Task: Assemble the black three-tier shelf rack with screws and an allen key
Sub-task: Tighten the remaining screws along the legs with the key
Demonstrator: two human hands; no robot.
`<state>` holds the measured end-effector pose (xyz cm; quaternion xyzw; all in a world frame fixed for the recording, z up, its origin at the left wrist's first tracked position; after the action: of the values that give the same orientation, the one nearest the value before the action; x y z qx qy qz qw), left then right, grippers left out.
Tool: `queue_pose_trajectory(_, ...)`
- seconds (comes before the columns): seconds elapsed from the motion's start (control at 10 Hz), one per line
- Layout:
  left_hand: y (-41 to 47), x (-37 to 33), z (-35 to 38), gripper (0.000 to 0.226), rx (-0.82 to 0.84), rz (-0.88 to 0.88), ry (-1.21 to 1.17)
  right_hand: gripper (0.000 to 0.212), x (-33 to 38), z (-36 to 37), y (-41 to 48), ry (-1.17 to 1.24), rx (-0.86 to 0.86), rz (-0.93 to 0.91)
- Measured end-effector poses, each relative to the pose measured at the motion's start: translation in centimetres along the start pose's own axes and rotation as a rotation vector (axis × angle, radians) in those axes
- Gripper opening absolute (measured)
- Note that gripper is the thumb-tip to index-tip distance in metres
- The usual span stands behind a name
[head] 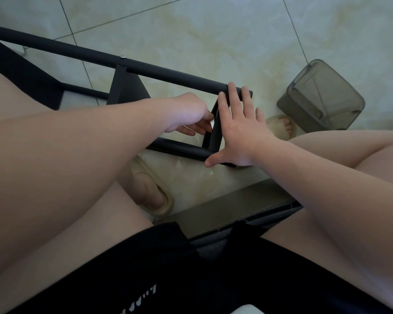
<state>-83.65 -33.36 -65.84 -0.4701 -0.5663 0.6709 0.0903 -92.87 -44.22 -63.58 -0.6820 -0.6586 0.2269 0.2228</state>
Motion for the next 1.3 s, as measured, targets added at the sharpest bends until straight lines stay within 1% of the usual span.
queue_pose_trajectory(0.1, -0.2, 0.0, 0.4, 0.018, 0.007, 0.003, 0.033, 0.156, -0.1, -0.1, 0.1, -0.002, 0.000, 0.000)
queue_pose_trajectory(0.6, -0.1, 0.6, -0.1, 0.019, 0.071, -0.039, -0.012, 0.156, -0.2, -0.2, 0.1, 0.006, 0.005, -0.006)
queue_pose_trajectory(1.3, -0.2, 1.0, -1.4, 0.018, 0.124, 0.008, 0.208, 0.156, -0.1, -0.1, 0.0, 0.007, 0.015, -0.009)
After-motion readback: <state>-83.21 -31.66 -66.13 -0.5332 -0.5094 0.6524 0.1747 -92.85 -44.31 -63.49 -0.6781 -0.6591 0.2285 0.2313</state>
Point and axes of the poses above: each hand's wrist, its own y-axis towards the middle knuckle, its own z-axis out of the palm, x = y × z, the point moved 2 cm from there along y, towards the middle knuckle, and after that the axes turned 10 degrees about -y, right-handed, at the moved point
